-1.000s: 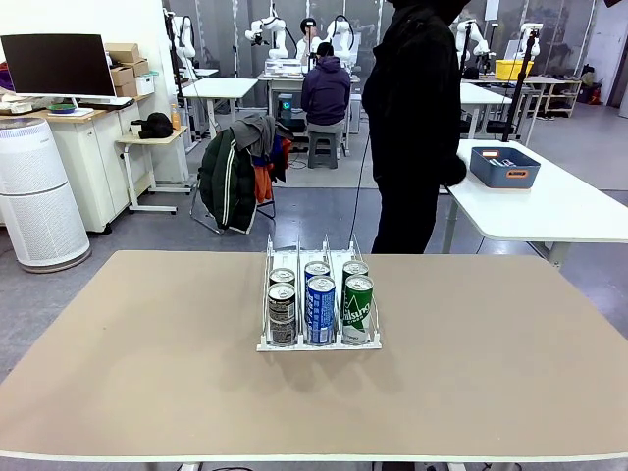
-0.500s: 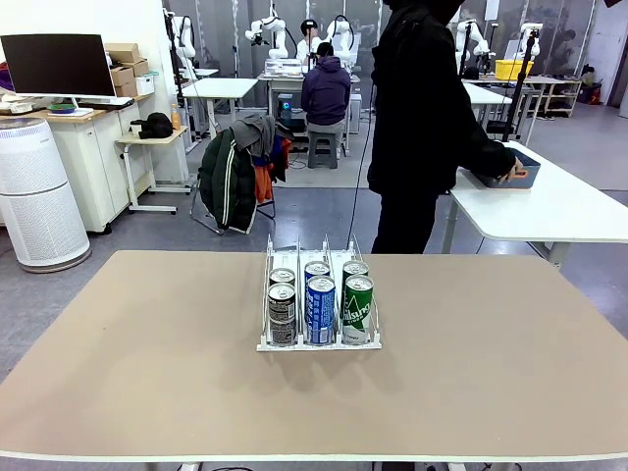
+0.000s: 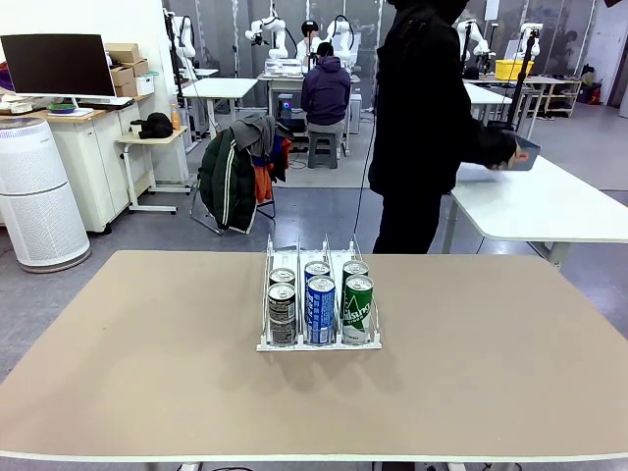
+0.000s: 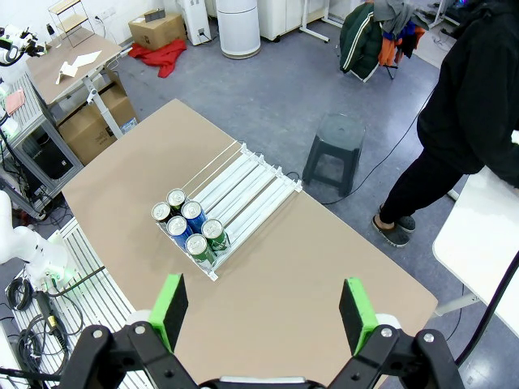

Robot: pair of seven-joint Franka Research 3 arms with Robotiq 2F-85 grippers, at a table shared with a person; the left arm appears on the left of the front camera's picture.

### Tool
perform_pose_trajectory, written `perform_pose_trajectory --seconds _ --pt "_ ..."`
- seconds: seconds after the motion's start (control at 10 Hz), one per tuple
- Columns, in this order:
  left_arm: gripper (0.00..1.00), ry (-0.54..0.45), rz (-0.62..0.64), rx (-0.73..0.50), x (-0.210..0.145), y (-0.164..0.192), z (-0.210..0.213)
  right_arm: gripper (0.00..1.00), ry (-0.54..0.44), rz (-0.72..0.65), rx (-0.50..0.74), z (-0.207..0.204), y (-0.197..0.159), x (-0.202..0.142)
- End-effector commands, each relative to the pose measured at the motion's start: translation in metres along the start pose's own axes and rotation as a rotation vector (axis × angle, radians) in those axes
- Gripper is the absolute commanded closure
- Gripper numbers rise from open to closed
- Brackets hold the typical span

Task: Fill the beverage cans into the dispenser.
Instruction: Pick up the Ionic drink handed by the human.

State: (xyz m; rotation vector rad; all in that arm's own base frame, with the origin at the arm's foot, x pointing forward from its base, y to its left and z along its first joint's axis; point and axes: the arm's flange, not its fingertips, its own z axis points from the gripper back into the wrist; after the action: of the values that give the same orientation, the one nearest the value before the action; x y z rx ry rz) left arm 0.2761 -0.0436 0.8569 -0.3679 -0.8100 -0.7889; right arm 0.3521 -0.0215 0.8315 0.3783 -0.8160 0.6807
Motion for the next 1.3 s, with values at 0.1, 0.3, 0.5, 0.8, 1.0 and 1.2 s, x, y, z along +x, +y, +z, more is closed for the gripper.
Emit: perform_pose_trajectory --seconds 0.1,0.3,0.5,0.8,1.0,1.2 --pt "0.0 0.0 0.004 -0.001 -0.0002 0.0006 -0.0001 0.0 -0.007 -0.005 0.004 -0.0018 0.0008 0.0009" --pt "0.0 0.0 0.004 -0.001 -0.0002 0.0006 -0.0001 0.0 -0.007 -0.005 0.004 -0.0018 0.0008 0.0009" --pt "0.0 0.0 0.004 -0.001 -0.0002 0.0006 -0.0001 0.0 -0.007 -0.005 0.004 -0.0018 0.0008 0.0009" --pt "0.0 0.0 0.004 -0.001 -0.0002 0.0006 -0.0001 0.0 -0.007 -0.005 0.004 -0.0018 0.0008 0.0009" --pt "0.0 0.0 0.004 -0.001 -0.0002 0.0006 -0.0001 0.0 -0.007 -0.005 0.004 -0.0018 0.0008 0.0009" --pt "0.0 0.0 0.004 -0.001 -0.0002 0.0006 -0.0001 0.0 -0.007 -0.005 0.004 -0.0018 0.0008 0.0009"
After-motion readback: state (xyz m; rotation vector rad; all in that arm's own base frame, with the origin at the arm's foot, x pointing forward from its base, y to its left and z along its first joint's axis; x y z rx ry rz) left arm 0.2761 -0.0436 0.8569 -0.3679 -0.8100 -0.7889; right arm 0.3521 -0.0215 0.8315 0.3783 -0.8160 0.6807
